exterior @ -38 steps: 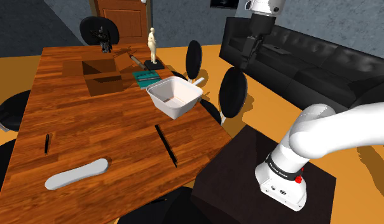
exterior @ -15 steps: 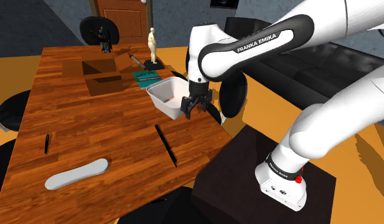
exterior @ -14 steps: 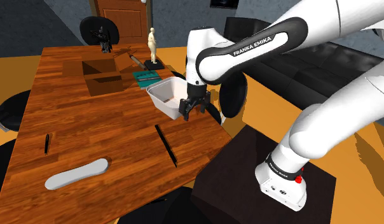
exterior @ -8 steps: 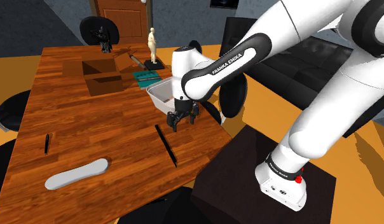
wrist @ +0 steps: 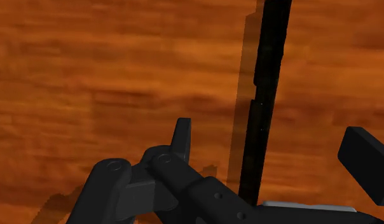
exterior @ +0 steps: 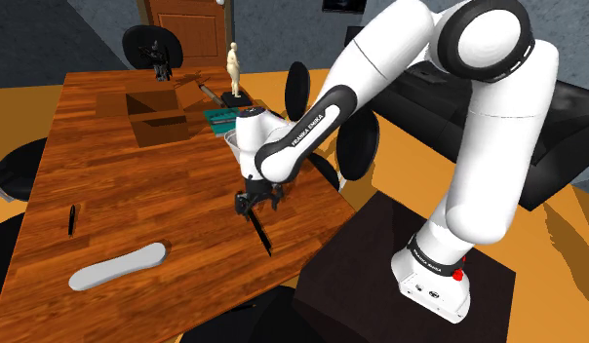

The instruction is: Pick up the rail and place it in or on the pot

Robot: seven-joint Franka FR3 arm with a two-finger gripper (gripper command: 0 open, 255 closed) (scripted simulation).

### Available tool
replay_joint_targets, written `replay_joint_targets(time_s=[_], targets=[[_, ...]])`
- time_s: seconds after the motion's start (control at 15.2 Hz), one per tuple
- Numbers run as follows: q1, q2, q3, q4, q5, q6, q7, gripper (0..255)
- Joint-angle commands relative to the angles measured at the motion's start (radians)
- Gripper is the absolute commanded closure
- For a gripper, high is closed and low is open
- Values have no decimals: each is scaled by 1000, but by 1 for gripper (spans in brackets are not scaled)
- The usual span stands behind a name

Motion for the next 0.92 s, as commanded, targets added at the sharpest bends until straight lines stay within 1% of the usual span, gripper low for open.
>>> replay_joint_targets(time_s=[0.0, 0.07, 0.53, 0.86], targets=[[28, 82, -24, 54, -37, 16, 55, 0], [31, 85, -26, 57, -37, 16, 56, 0], [58, 169, -59, 52, -81, 101, 87, 0], [58, 169, -59, 52, -81, 101, 86, 0]])
